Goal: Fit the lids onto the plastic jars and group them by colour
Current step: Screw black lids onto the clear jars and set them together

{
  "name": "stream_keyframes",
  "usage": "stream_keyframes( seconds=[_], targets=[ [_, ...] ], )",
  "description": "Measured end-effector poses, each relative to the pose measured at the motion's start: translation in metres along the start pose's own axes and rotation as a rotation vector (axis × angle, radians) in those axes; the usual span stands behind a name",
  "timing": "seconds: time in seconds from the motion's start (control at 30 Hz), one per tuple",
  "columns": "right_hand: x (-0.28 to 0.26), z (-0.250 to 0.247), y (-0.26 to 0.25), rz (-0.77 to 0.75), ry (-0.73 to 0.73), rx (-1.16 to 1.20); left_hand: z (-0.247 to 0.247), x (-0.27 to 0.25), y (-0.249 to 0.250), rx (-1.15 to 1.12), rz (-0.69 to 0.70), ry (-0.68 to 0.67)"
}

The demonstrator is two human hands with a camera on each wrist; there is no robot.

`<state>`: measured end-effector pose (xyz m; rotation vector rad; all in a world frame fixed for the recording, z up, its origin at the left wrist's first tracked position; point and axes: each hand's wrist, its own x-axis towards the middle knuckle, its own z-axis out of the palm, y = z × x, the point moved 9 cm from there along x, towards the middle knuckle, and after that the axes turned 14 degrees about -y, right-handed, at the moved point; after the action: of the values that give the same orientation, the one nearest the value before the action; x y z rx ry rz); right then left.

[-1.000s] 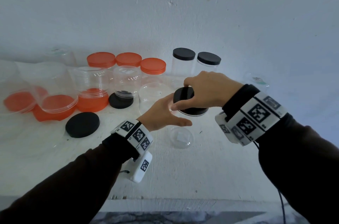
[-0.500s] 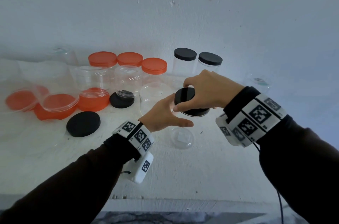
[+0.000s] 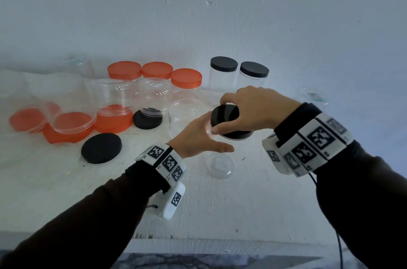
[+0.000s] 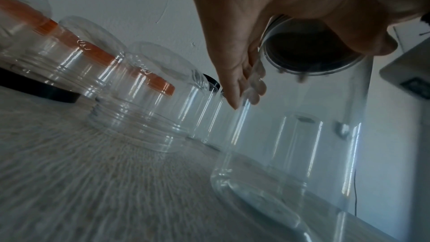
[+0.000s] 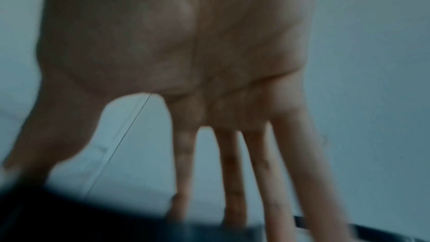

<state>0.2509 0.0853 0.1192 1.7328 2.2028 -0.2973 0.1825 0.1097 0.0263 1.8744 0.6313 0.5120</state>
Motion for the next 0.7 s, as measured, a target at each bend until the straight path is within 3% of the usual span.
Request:
stream_keyframes(
  seconds=[0.1, 0.17, 0.37, 0.43, 0.53, 0.6, 0.7],
  targets=[
    [-0.005, 0.010, -0.009, -0.175, -0.239, 0.116, -0.001, 0.001, 0.001, 0.049, -0.005, 0.006],
    [-0.004, 0.007, -0.009, -0.191, -0.208, 0.142, 0.000, 0.001, 0.002, 0.058, -0.003, 0.006],
    [0.002, -0.002, -0.008, 0.011, 0.077, 0.016, 0.000, 0.000, 0.000, 0.016, -0.005, 0.009],
    [0.002, -0.001, -0.005, -0.002, 0.004, -0.011, 0.000, 0.000, 0.001, 0.019, -0.009, 0.008],
    [-0.005, 0.009, -0.009, -0.164, -0.252, 0.106, 0.000, 0.000, 0.002, 0.037, -0.006, 0.010],
    [-0.008, 0.005, -0.011, -0.211, -0.239, 0.119, 0.001, 0.000, 0.002, 0.035, -0.007, 0.006],
    [-0.006, -0.003, -0.007, -0.145, -0.101, 0.134, 0.001, 0.001, 0.002, 0.018, 0.000, 0.004]
  ],
)
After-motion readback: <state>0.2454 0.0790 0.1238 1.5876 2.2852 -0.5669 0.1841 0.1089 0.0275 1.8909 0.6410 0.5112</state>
